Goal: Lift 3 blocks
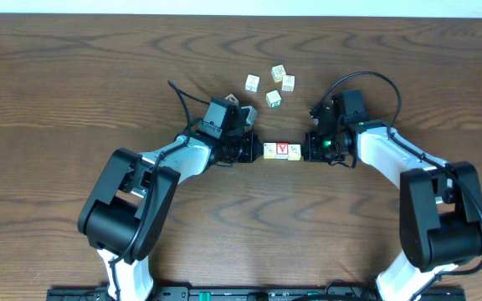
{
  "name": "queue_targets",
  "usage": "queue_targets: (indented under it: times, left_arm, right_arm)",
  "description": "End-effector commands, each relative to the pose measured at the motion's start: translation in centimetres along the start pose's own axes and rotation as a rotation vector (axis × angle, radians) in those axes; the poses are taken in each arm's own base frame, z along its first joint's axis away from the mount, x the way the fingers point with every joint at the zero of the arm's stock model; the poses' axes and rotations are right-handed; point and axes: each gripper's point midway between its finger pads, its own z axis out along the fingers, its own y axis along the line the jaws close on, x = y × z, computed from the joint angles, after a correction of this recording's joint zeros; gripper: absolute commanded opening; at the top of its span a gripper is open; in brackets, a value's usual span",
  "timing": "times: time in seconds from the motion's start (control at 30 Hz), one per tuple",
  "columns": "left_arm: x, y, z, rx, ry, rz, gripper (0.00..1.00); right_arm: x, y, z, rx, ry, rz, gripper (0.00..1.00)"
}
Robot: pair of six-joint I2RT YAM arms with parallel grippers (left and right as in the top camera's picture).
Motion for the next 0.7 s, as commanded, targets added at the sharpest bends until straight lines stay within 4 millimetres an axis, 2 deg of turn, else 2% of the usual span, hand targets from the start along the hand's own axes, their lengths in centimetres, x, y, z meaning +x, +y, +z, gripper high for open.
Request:
queue_targets:
  times: [0.0, 0.2, 0.67]
  left_arm:
    - [1.3, -5.9, 0.1, 0.175, 0.063, 0.106, 0.07]
    - [1.0, -6.6, -0.5, 0.184, 0.050, 0.118, 0.07]
    - [0.9, -6.7, -0.6, 0.185, 0.048, 0.117, 0.07]
  right_arm:
    - [2.0, 9.5, -1.2, -0.333, 0.069, -0.120, 0.01]
    - [2.2, 9.4, -1.4, -0.321, 0.074, -0.114, 0.01]
    - [2.5, 8.6, -1.2, -0.274, 0.080, -0.114, 0.01]
